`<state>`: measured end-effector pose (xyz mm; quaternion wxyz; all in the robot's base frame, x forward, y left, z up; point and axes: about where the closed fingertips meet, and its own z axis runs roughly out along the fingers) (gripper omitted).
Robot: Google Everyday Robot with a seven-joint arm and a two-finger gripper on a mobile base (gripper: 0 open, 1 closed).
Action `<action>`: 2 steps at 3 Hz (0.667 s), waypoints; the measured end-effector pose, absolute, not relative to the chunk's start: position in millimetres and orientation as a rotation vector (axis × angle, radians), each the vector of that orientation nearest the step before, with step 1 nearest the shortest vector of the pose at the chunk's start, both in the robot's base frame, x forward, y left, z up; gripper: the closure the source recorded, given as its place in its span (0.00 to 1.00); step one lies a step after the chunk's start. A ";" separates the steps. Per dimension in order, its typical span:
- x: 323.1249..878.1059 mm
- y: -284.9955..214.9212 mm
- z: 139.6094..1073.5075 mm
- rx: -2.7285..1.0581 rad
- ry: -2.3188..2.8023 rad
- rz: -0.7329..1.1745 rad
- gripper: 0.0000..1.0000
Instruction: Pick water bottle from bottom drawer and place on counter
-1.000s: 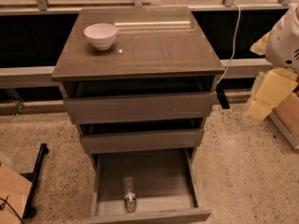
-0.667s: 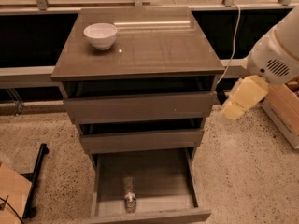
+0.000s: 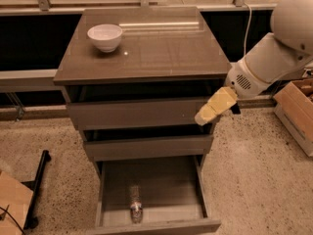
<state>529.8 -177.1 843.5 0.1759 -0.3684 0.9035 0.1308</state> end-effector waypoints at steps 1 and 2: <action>552.1 -178.1 797.2 -0.839 2.674 0.400 0.00; 553.1 -177.0 796.5 -0.752 2.704 0.418 0.00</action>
Offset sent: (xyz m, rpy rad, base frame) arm 0.0198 -0.0008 -0.0406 0.0166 0.0657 -0.1279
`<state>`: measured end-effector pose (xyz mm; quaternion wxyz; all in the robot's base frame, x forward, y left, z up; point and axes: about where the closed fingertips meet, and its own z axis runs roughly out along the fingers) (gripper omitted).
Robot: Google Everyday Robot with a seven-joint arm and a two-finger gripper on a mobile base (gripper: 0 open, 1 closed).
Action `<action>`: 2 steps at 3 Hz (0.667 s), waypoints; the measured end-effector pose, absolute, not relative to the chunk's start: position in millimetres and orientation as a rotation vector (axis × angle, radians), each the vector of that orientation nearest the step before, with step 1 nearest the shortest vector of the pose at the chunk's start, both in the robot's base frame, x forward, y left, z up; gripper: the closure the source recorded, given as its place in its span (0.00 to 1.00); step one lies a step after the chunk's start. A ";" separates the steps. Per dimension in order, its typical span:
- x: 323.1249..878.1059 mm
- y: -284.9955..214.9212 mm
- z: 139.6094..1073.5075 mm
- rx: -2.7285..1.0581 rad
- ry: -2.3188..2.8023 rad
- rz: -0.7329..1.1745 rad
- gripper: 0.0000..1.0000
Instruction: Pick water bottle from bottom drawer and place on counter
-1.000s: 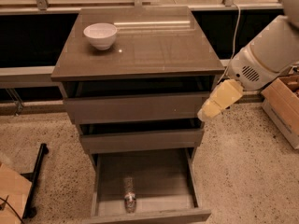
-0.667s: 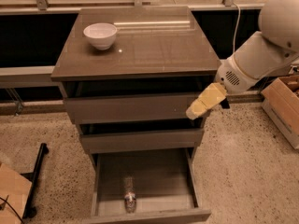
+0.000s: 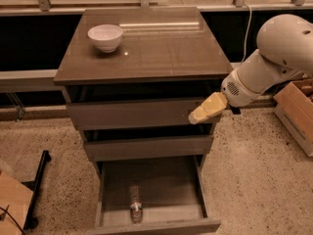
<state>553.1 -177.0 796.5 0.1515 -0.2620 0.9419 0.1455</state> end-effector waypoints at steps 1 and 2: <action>555.3 -170.2 781.8 -0.699 2.748 0.357 0.00; 557.8 -158.3 749.3 -0.514 2.803 0.392 0.00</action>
Offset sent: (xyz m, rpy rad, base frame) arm 0.0092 0.0305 -0.0842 0.0317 0.1148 -0.3325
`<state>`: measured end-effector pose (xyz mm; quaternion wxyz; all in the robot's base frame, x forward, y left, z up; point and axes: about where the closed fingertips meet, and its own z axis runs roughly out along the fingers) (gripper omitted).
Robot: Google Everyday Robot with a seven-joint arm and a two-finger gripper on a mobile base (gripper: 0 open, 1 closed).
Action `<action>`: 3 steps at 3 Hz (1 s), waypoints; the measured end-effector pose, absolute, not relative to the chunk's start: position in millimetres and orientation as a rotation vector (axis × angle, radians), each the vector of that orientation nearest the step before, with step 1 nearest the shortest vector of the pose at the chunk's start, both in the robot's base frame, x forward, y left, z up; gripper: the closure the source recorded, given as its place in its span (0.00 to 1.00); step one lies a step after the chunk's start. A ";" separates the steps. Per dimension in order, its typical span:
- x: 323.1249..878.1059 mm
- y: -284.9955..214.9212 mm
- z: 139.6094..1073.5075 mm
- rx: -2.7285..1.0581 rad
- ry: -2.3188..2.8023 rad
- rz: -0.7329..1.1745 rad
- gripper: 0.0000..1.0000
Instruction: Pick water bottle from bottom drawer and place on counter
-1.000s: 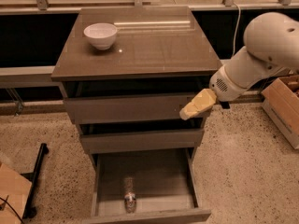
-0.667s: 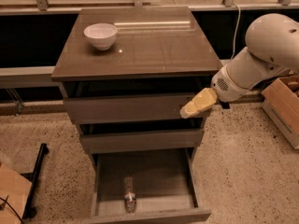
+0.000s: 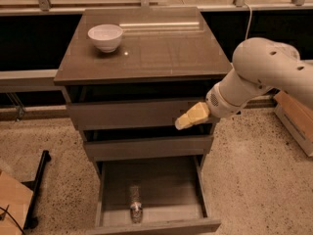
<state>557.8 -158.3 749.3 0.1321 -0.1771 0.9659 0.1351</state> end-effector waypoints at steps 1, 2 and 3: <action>557.3 -134.3 696.5 -0.352 2.864 0.404 0.00; 554.5 -118.3 638.5 -0.179 2.926 0.396 0.00; 546.7 -101.6 583.9 -0.044 2.975 0.444 0.00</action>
Offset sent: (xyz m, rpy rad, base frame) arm -0.0062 0.0581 -0.1809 0.0095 0.1900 -0.3911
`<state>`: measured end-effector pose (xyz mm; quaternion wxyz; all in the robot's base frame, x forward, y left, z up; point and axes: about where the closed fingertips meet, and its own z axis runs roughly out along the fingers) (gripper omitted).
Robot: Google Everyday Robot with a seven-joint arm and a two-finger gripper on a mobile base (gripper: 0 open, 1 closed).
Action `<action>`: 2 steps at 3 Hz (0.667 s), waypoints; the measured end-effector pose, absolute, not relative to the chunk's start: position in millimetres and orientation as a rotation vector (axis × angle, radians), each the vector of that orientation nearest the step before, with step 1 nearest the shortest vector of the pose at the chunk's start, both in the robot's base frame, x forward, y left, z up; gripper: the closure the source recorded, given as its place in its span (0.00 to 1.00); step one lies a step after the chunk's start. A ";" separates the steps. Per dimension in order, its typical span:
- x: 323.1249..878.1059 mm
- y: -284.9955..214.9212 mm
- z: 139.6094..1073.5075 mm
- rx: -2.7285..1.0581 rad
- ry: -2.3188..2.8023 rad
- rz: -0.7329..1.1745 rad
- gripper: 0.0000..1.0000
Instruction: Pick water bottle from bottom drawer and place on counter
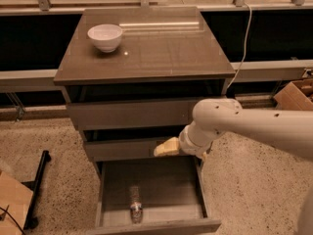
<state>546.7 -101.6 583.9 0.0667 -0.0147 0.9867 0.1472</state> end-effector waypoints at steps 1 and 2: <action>541.0 -87.3 536.7 0.018 2.976 0.546 0.00; 541.5 -84.2 524.2 0.024 2.969 0.570 0.00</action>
Offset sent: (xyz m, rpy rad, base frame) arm -0.0060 0.0150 -0.0502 0.0736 0.0234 -0.0338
